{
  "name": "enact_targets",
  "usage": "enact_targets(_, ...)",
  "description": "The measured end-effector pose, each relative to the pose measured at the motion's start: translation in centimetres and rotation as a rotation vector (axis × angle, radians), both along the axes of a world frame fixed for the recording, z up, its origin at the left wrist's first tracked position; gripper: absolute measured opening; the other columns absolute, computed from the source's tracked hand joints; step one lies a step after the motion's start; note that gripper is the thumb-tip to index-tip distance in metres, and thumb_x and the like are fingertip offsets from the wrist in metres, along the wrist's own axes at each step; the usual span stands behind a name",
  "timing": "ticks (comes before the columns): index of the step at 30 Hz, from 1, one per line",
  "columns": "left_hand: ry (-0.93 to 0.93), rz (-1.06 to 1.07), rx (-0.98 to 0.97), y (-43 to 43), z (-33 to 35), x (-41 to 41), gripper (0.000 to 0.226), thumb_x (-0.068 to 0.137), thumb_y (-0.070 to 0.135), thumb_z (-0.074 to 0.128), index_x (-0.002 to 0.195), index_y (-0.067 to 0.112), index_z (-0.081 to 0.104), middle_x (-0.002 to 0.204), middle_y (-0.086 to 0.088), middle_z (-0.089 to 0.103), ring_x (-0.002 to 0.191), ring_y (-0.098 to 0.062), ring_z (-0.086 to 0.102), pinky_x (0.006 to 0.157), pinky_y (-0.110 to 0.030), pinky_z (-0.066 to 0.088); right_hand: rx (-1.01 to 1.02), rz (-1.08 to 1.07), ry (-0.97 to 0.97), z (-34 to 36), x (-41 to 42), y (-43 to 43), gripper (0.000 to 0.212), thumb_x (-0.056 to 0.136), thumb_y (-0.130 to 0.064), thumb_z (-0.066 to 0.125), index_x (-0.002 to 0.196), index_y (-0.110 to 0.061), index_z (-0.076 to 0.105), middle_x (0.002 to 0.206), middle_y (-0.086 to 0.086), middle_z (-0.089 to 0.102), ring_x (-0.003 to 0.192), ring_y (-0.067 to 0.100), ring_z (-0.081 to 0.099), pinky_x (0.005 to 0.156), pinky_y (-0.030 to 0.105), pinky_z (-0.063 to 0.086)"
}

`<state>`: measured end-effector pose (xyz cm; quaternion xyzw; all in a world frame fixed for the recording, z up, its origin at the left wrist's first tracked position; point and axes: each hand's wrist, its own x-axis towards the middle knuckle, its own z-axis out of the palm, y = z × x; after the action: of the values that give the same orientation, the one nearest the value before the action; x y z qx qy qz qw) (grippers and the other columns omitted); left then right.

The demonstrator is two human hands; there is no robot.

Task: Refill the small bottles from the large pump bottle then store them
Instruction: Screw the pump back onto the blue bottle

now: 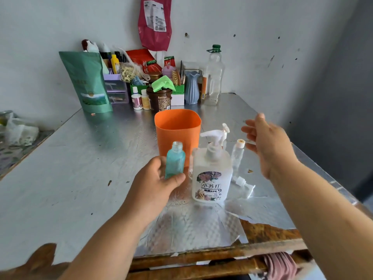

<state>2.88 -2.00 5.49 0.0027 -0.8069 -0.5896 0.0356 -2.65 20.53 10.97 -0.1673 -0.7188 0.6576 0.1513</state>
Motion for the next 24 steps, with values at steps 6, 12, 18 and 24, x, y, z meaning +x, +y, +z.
enact_targets(6,-0.081,0.048,-0.099,-0.1,-2.7,0.9,0.041,0.085,0.025,0.074,0.121,0.025,0.055,0.109,0.010,0.068,0.098,-0.005,0.065,0.074,-0.019,0.045,0.207,-0.012,-0.153,-6.4,2.4,2.5,0.025,0.095,-0.036,0.047,0.105,-0.018,0.062,0.088,-0.006,0.062,0.076,0.015,0.056,0.066,0.029,0.046)
enact_targets(12,-0.150,0.063,-0.181,-0.4,-4.5,1.5,0.041,0.080,0.026,0.079,0.116,0.029,0.059,0.104,0.012,0.070,0.094,-0.006,0.067,0.084,-0.030,0.053,0.560,0.039,-0.284,-10.9,2.3,3.4,0.036,0.088,-0.038,0.060,0.121,-0.026,0.056,0.117,-0.003,0.060,0.113,0.024,0.052,0.093,0.040,0.048)
enact_targets(18,-0.159,0.039,-0.211,-0.1,-5.3,1.6,0.038,0.080,0.024,0.079,0.110,0.036,0.057,0.106,0.016,0.068,0.098,-0.005,0.065,0.082,-0.025,0.050,0.666,0.130,-0.323,-11.3,2.3,3.1,0.035,0.087,-0.035,0.060,0.122,-0.030,0.056,0.103,-0.008,0.055,0.122,0.023,0.044,0.090,0.035,0.047)
enact_targets(24,-0.137,0.043,-0.235,0.0,-5.8,1.6,0.039,0.082,0.024,0.076,0.111,0.037,0.053,0.097,0.026,0.060,0.089,0.007,0.058,0.069,-0.012,0.042,0.536,0.042,-0.210,-10.8,1.8,3.5,0.027,0.086,-0.028,0.063,0.113,-0.028,0.060,0.100,-0.009,0.060,0.096,0.014,0.057,0.077,0.028,0.047)
